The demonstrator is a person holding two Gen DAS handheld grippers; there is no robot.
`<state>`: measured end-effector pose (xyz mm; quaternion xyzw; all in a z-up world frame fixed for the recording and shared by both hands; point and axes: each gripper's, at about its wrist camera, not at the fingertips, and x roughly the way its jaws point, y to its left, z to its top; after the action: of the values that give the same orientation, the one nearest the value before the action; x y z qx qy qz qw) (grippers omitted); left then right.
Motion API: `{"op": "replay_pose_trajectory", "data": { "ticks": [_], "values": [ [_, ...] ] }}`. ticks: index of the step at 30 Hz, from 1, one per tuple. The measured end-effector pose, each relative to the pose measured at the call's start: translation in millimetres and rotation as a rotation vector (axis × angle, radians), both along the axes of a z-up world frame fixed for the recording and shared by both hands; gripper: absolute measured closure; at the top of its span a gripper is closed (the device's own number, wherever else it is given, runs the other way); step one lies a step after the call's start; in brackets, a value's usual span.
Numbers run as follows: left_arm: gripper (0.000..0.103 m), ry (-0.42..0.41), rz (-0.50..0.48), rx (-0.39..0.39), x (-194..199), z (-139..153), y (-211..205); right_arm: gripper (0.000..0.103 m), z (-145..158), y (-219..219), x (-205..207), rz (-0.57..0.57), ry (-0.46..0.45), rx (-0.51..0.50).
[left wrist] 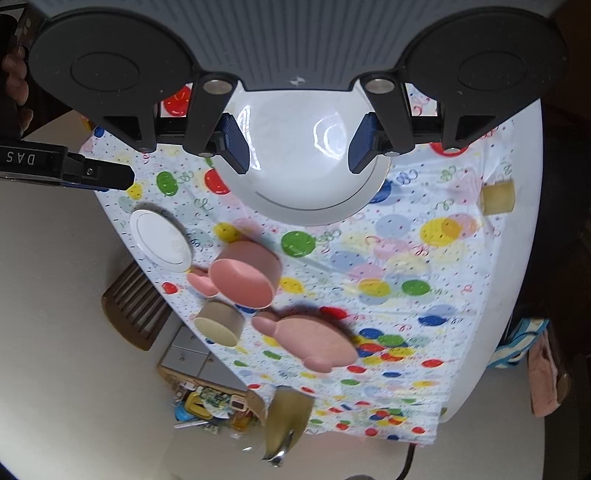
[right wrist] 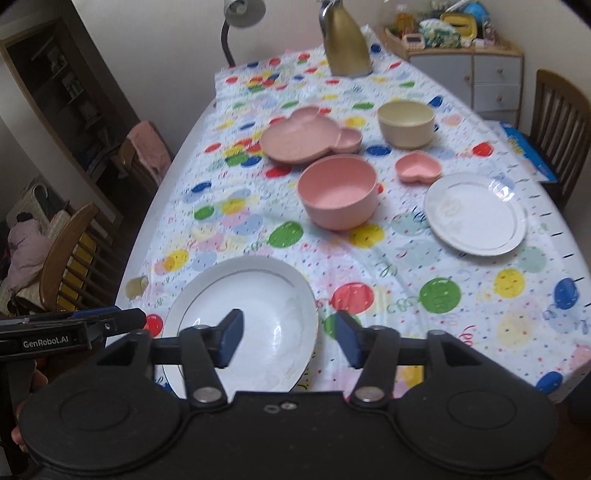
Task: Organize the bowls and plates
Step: 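Open both grippers and lift them off the large white plate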
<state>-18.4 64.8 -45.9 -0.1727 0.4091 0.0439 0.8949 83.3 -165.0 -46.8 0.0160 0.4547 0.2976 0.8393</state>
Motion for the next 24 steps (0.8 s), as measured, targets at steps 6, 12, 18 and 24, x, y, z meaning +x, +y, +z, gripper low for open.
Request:
{"op": "replay_pose_trajectory", "data": {
  "ticks": [6,12,18,24],
  "values": [
    [0.031,-0.038,-0.041,0.029,13,11,-15,0.023,17,-11,-2,-0.042,-0.068,0.008],
    [0.024,-0.077,-0.067,0.063,29,20,-35,0.006,28,-25,3,-0.07,-0.136,0.015],
    [0.023,-0.076,-0.082,0.067,60,21,-65,0.001,30,-46,14,-0.086,-0.213,0.009],
    [0.023,-0.053,-0.07,0.075,102,13,-102,0.001,22,-74,47,-0.091,-0.196,-0.003]
  ]
}}
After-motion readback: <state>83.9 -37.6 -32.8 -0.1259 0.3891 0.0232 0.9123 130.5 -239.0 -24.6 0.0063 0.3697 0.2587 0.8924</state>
